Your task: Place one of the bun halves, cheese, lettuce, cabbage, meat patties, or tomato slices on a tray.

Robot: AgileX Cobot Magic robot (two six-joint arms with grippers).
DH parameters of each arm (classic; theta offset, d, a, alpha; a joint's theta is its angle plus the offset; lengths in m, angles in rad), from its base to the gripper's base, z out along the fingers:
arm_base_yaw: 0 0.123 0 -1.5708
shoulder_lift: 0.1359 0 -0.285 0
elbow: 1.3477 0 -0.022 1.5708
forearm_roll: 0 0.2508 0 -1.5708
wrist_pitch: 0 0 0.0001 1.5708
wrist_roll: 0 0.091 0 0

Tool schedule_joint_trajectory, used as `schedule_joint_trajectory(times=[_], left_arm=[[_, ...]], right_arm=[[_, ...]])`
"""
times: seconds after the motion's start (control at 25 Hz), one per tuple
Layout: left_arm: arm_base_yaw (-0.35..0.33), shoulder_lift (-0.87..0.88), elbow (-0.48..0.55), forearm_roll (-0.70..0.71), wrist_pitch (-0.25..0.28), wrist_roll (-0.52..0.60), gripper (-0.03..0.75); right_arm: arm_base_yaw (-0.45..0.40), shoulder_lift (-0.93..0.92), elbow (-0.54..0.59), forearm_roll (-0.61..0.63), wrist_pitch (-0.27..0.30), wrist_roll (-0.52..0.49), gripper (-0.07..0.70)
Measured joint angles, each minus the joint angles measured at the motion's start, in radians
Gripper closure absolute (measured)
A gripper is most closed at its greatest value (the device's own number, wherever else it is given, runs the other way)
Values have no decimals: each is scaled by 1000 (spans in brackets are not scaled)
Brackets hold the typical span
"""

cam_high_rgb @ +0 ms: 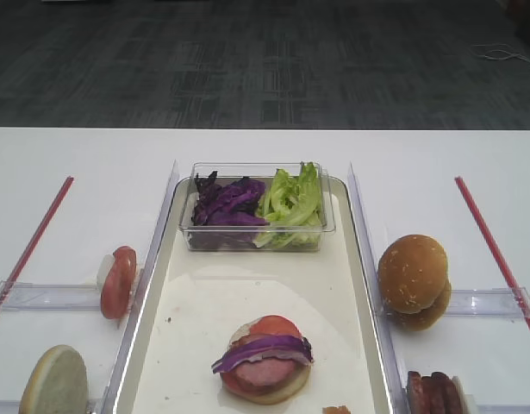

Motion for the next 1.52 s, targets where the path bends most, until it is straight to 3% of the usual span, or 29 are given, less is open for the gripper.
schedule_joint_trajectory(times=[1.52], left_arm=[[0, 0, 0, 0, 0, 0, 368]], right_arm=[[0, 0, 0, 0, -2, 0, 230]])
